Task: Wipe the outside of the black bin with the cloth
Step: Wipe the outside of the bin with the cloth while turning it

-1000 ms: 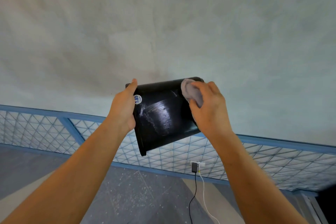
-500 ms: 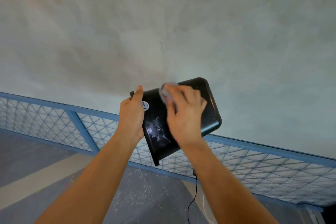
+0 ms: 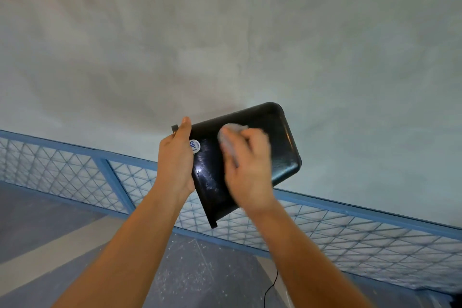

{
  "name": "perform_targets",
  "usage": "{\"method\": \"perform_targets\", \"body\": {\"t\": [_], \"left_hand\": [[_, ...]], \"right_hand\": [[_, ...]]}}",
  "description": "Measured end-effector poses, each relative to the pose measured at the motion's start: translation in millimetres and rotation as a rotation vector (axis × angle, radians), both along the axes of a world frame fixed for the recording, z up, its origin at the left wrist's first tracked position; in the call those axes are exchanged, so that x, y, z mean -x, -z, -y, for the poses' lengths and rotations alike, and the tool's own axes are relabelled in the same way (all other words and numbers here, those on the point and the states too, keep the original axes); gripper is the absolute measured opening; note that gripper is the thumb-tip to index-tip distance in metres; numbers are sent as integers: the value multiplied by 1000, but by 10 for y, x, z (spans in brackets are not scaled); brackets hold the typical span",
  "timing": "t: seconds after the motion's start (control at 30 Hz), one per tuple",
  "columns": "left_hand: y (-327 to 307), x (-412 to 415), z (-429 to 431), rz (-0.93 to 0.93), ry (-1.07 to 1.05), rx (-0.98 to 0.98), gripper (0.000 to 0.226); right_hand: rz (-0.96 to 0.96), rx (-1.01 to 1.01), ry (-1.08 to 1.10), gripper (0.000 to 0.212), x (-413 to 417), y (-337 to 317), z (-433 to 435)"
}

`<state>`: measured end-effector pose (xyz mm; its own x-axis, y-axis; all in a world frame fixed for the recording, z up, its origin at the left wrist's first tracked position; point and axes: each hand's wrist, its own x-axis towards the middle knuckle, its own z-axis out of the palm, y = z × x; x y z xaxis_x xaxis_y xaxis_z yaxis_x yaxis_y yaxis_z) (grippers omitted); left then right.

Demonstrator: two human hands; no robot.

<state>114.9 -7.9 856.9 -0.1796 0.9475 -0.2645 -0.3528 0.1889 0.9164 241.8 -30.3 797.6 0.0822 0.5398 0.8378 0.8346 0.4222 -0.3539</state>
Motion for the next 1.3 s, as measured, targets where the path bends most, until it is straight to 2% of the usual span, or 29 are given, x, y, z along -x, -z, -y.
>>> {"method": "perform_targets", "body": {"t": [0.07, 0.13, 0.27, 0.37, 0.43, 0.53, 0.6, 0.67, 0.77, 0.83, 0.9, 1.03, 1.1, 1.17, 1.23, 1.3], "left_hand": [[14, 25, -79, -5, 12, 12, 39], [9, 104, -146, 9, 17, 31, 37], [-39, 369, -299, 21, -4, 37, 31], [-66, 486, -383, -21, 16, 15, 27], [-63, 506, -420, -39, 35, -24, 29], [-12, 527, -459, -80, 74, -98, 38], [-6, 613, -476, -89, 76, -103, 39], [-11, 749, -514, -63, 44, -82, 38], [-26, 988, -575, -100, 16, -53, 40], [-19, 1088, -620, -116, 20, -63, 41], [-18, 1089, -660, -127, 28, -73, 42], [16, 1024, -733, -100, 48, -130, 42], [6, 1065, -786, -58, 18, -94, 40], [-8, 1159, -844, -30, -1, -38, 39], [5, 1247, -898, -9, 10, -5, 41], [3, 1249, -915, -1, 26, 4, 41]], "right_hand": [[160, 47, -58, 40, 326, 96, 97], [209, 54, -12, 37, 310, 136, 60], [-27, 60, 242, 27, -152, -29, -288], [-137, 75, 326, 21, -191, -207, -470], [-87, 105, 295, 26, 126, -261, -514], [168, 130, 115, 40, 810, -223, -469], [235, 113, 67, 41, 944, -221, -506], [223, 99, 148, 35, 765, -286, -635], [66, 91, 325, 20, 322, -338, -879], [-11, 113, 348, 15, 248, -361, -982], [35, 121, 322, 14, 517, -362, -999], [224, 163, 100, 23, 1337, -347, -870], [279, 157, 110, 22, 1260, -388, -932], [206, 140, 211, 19, 916, -395, -1057], [44, 141, 333, 16, 547, -405, -1162], [-42, 156, 375, 15, 446, -392, -1183]]}}
